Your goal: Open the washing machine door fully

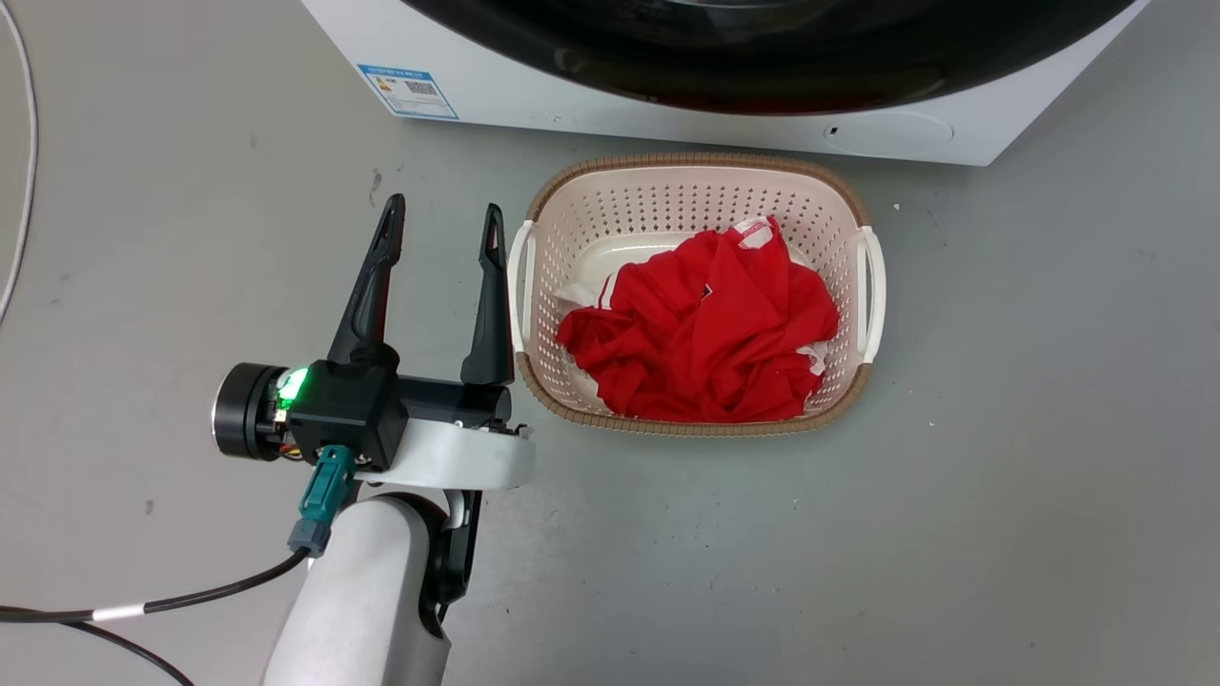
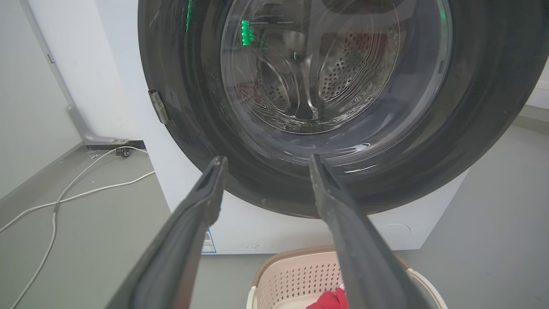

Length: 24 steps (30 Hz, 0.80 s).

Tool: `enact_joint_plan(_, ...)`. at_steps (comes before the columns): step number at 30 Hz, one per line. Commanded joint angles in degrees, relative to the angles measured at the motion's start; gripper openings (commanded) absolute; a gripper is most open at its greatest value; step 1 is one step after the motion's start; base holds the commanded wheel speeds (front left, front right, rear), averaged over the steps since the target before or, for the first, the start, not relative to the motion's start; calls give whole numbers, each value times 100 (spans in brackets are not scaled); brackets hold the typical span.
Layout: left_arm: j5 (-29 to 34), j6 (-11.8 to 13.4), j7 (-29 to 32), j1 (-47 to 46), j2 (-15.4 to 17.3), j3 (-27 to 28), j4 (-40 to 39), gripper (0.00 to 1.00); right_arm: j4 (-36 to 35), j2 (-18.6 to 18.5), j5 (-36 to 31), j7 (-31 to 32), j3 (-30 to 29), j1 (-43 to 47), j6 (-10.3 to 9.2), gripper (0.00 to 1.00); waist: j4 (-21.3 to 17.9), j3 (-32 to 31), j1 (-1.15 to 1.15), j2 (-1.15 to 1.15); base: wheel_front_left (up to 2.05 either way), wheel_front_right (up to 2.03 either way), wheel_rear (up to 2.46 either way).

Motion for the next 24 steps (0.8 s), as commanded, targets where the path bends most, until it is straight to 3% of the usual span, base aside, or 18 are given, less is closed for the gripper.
enact_joint_plan(1, 1, 31, -13, -36, -1, 13, 2, 100, -25, 48, 37, 68, 4, 142, 0, 0, -10, -21, -1, 0, 0, 0, 0)
enact_joint_plan(13, 28, -58, -13, 155, 0, 68, 180, 100, -498, 193, 613, 1600, -91, 919, 0, 0, -156, -599, -1, 0, 0, 0, 0)
enact_joint_plan(24, 127, -229, -13, 642, -1, 314, 392, 100, -1221, 567, 980, 2200, -90, 2190, 1, 0, -291, -1514, -1, 0, 0, 0, 0)
